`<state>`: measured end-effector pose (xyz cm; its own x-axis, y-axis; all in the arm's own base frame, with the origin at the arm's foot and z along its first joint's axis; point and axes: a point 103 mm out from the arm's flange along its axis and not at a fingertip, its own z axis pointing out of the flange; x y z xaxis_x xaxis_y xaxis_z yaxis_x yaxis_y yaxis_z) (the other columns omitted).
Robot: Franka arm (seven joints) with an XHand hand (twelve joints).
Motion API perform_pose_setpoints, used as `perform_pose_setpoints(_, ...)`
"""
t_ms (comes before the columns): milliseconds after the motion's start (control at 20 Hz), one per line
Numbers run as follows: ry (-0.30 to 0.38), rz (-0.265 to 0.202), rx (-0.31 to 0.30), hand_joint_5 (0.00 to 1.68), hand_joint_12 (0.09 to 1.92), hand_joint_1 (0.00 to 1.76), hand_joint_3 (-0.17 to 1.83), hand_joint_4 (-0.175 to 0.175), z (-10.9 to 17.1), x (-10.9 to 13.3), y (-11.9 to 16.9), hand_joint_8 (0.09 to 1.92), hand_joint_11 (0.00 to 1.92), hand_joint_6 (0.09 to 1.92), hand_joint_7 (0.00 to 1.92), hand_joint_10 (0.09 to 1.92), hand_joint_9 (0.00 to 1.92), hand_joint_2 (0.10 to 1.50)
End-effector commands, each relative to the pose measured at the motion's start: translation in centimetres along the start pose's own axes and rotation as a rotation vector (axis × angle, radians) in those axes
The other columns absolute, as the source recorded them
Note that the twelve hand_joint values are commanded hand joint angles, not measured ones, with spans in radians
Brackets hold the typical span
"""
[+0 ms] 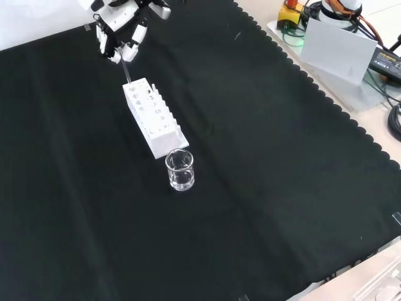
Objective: Take the glass rod from the white test tube rack.
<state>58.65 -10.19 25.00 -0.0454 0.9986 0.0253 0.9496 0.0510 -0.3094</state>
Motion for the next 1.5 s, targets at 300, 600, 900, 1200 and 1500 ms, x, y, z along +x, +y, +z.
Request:
perform_pose_setpoints(300,-0.103,0.046,-0.083,1.00,0.82,1.16,-0.08,-0.175,-2.4,0.4,-1.3,0.67,1.66,1.01,1.46,0.58,1.61,1.15)
perform_pose_setpoints(600,-0.113,0.051,-0.135,1.10,0.84,1.18,-0.17,-0.175,-4.3,0.8,-2.7,0.63,1.71,0.86,1.59,0.60,1.70,1.15)
perform_pose_setpoints(900,-0.063,0.049,-0.230,1.15,0.86,1.19,-0.17,-0.175,-6.1,1.3,-4.2,0.61,1.73,0.77,1.64,0.57,1.77,1.12)
perform_pose_setpoints(1200,-0.054,0.047,-0.250,1.17,0.87,1.20,-0.17,-0.175,-7.5,2.1,-5.4,0.60,1.75,0.75,1.67,0.55,1.80,1.11)
perform_pose_setpoints(1500,-0.054,0.038,-0.248,1.19,0.87,1.20,-0.17,-0.175,-8.5,2.6,-6.6,0.59,1.76,0.72,1.68,0.53,1.82,1.11)
